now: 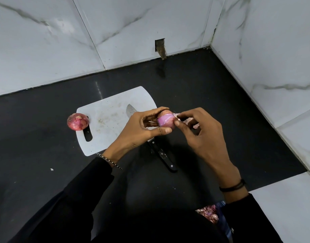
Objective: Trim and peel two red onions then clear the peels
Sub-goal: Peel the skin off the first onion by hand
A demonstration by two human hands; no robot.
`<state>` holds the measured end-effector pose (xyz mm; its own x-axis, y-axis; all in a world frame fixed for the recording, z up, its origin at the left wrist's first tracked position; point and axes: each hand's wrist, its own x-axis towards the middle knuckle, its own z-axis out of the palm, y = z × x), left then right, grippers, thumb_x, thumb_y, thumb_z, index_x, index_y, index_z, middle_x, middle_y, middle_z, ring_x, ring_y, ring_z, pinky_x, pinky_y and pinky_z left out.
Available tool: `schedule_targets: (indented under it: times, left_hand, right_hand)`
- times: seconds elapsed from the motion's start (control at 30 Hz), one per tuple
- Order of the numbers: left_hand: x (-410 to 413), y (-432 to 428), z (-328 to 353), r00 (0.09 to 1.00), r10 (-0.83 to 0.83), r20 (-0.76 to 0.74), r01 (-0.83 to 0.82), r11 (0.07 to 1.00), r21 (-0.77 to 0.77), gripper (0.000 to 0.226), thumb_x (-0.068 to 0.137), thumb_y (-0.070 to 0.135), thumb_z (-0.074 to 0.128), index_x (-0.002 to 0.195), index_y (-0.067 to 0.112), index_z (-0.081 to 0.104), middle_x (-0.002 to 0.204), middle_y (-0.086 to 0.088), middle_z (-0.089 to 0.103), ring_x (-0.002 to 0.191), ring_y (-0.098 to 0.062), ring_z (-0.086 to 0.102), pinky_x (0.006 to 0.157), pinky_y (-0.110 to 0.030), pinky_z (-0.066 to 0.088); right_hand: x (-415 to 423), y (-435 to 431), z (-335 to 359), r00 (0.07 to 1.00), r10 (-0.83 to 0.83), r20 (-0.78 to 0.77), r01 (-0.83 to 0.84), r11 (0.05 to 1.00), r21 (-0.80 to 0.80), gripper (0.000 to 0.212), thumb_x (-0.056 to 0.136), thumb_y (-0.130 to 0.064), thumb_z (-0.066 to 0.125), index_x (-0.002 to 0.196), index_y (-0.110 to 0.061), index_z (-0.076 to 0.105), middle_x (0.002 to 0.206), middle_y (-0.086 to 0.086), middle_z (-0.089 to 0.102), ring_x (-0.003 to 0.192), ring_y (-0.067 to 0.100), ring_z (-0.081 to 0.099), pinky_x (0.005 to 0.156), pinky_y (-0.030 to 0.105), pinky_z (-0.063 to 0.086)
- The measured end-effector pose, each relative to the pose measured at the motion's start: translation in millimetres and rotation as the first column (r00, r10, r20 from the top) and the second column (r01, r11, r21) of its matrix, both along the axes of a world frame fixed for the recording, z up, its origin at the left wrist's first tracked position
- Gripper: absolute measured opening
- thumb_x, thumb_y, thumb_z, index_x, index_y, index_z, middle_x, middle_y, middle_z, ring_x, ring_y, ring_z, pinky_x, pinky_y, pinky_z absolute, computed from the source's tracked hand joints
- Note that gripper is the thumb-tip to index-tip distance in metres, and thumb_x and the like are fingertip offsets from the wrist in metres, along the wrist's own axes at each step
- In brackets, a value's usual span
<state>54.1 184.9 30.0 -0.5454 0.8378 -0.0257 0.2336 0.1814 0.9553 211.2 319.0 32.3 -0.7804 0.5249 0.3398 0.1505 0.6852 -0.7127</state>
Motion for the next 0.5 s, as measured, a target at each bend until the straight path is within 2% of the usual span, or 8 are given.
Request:
schedule_targets:
  times: [0.1, 0.17, 0.23, 0.33, 0.5]
  left_hand:
    - [-1.1, -0.6, 0.2, 1.000, -0.017, -0.004, 0.017, 1.000, 0.012, 0.063, 0.076, 0.011, 0.083, 0.135, 0.010, 0.060, 0.124, -0.003, 0.070, 0.114, -0.013, 0.067, 0.099, -0.028, 0.053]
    - [-1.4, 0.1, 0.9, 1.000, -0.025, -0.017, 0.025, 1.000, 0.017, 0.064, 0.076, 0.009, 0.083, 0.136, 0.009, 0.059, 0.125, -0.004, 0.069, 0.116, -0.014, 0.066, 0.099, -0.028, 0.053]
    - [-2.1, 1.0, 0.5, 0.999, -0.032, -0.026, 0.032, 0.999, 0.017, 0.066, 0.076, 0.008, 0.083, 0.137, 0.007, 0.058, 0.126, -0.006, 0.068, 0.117, -0.015, 0.066, 0.100, -0.030, 0.053]
    - [-2.8, 1.1, -1.1, 0.999, -0.030, -0.023, 0.030, 0.999, 0.013, 0.067, 0.077, 0.007, 0.083, 0.138, 0.006, 0.057, 0.127, -0.008, 0.068, 0.117, -0.017, 0.065, 0.102, -0.032, 0.053]
    - [-2.6, -0.6, -0.3, 0.999, -0.037, -0.026, 0.037, 0.999, 0.009, 0.068, 0.075, 0.009, 0.085, 0.137, 0.009, 0.058, 0.128, -0.006, 0.068, 0.117, -0.017, 0.065, 0.101, -0.032, 0.053]
  right_hand:
    - [2.6, -1.3, 2.3, 1.000, 0.030, -0.007, -0.031, 0.985, -0.167, 0.026, 0.088, -0.028, 0.076, 0.112, -0.019, 0.071, 0.104, -0.012, 0.065, 0.087, 0.005, 0.061, 0.070, 0.009, 0.044]
    - [3.9, -3.1, 2.3, 0.999, 0.029, -0.026, -0.034, 0.969, -0.245, 0.028, 0.086, -0.028, 0.077, 0.113, -0.021, 0.071, 0.105, -0.012, 0.066, 0.088, 0.008, 0.063, 0.071, 0.015, 0.048]
    - [4.5, -5.9, 2.4, 0.999, 0.010, -0.044, -0.023, 0.951, -0.310, 0.029, 0.085, -0.028, 0.078, 0.112, -0.022, 0.070, 0.107, -0.011, 0.067, 0.089, 0.010, 0.064, 0.074, 0.026, 0.055]
    - [5.3, -8.6, 2.7, 0.998, -0.015, -0.053, -0.005, 0.935, -0.354, 0.027, 0.085, -0.028, 0.077, 0.111, -0.025, 0.070, 0.108, -0.012, 0.069, 0.092, 0.012, 0.066, 0.080, 0.037, 0.058]
    - [7.0, -5.8, 3.8, 0.998, -0.022, -0.066, -0.003, 0.935, -0.353, 0.018, 0.087, -0.025, 0.074, 0.105, -0.028, 0.073, 0.105, -0.019, 0.070, 0.098, 0.008, 0.067, 0.083, 0.032, 0.058]
